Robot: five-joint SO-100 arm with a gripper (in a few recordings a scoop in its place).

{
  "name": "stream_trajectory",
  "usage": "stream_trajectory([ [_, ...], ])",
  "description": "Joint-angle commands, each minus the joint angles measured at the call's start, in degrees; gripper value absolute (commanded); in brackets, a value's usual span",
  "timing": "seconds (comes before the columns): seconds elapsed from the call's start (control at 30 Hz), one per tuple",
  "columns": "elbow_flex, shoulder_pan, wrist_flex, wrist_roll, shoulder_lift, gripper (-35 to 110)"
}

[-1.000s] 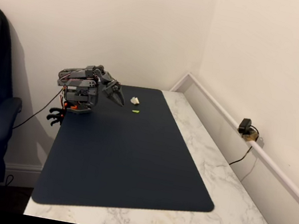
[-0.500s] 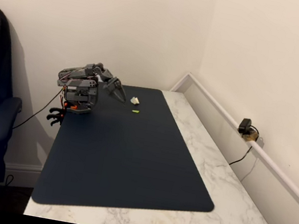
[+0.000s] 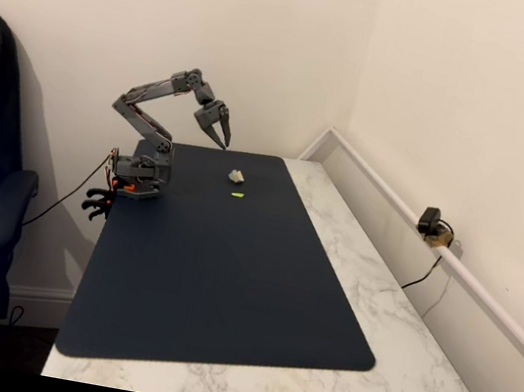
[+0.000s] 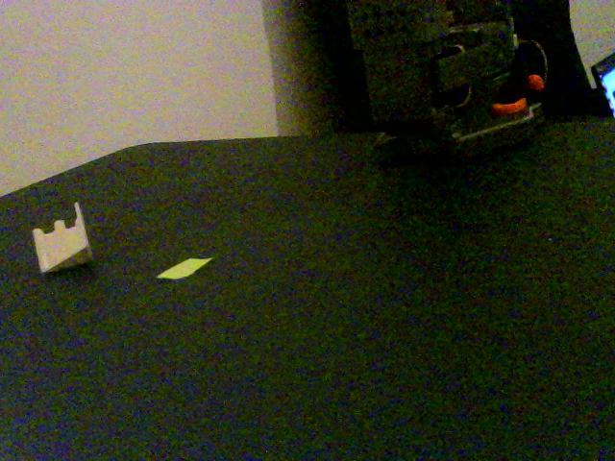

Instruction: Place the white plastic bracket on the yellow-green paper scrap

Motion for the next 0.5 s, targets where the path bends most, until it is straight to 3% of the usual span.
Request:
stream_trajectory([
  [0.0,-8.17,-0.88,5.98,6.5,-1.85,0],
  [0.23,-8.53,0.26,13.1,18.28,-2.2,0],
  [0.47,-11.25,4.31,7.65,16.88,-13.01,0],
])
